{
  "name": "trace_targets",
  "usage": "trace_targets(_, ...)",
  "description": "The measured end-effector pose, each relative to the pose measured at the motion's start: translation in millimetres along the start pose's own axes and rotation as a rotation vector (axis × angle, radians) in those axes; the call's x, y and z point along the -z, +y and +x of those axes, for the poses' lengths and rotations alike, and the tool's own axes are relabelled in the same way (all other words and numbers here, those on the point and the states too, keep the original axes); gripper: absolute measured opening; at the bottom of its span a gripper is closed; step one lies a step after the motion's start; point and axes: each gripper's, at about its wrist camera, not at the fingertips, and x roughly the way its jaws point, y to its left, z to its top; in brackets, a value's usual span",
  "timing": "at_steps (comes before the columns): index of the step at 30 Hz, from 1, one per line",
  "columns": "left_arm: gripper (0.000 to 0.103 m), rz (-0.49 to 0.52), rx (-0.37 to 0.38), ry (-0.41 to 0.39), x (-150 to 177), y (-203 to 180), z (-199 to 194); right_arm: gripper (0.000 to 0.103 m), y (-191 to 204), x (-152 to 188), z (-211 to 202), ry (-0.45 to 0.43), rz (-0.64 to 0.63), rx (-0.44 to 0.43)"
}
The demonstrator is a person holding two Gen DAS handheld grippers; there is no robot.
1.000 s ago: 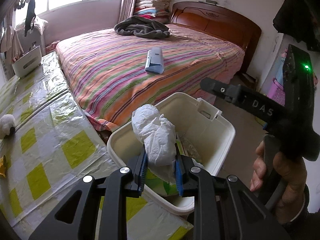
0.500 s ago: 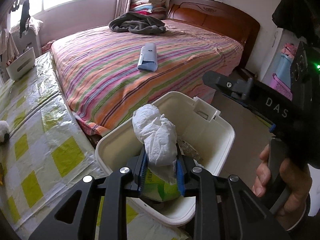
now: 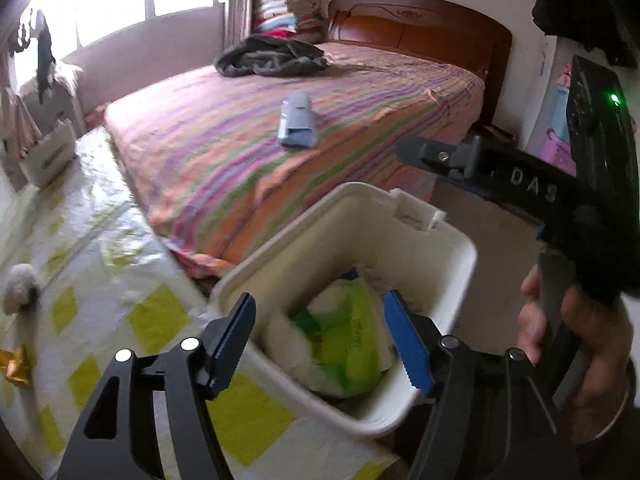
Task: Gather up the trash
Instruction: 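Move the left tool back to the yellow wrapper and grasp it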
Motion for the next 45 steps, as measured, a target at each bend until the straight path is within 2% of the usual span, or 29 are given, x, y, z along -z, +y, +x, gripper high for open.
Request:
trace_targets(4, 0.065, 0.008, -0.092, -0.032, 14, 26, -17, 0.064, 9, 3, 7, 0.021, -0.009, -0.01)
trace_targets(10, 0.065, -0.079, -0.183, -0.053, 28, 86, -36, 0.064, 38, 13, 25, 0.057, -0.064, -0.021)
trace_targets(14, 0.065, -0.187, -0.293, -0.094, 36, 135, -54, 0.064, 59, 21, 38, 0.085, -0.093, -0.033)
trace_targets(18, 0.065, -0.314, -0.444, -0.119, 49, 186, -75, 0.064, 80, 28, 51, 0.111, -0.123, -0.054)
trace_targets(23, 0.065, -0.488, -0.516, -0.103, 72, 242, -89, 0.064, 108, 40, 66, 0.149, -0.154, -0.09)
trace_targets(29, 0.065, -0.573, -0.547, -0.053, 90, 290, -82, 0.064, 137, 55, 78, 0.194, -0.189, -0.148)
trace_targets(37, 0.065, -0.659, -0.464, 0.027, 97, 330, -54, 0.064, 187, 55, 94, 0.233, -0.252, -0.234)
trace_targets(42, 0.065, -0.685, -0.41, 0.037, 96, 339, -43, 0.064, 234, 38, 108, 0.222, -0.341, -0.288)
trace_targets(45, 0.064, -0.697, -0.407, 0.036, 96, 344, -41, 0.064, 261, 34, 118, 0.227, -0.389, -0.321)
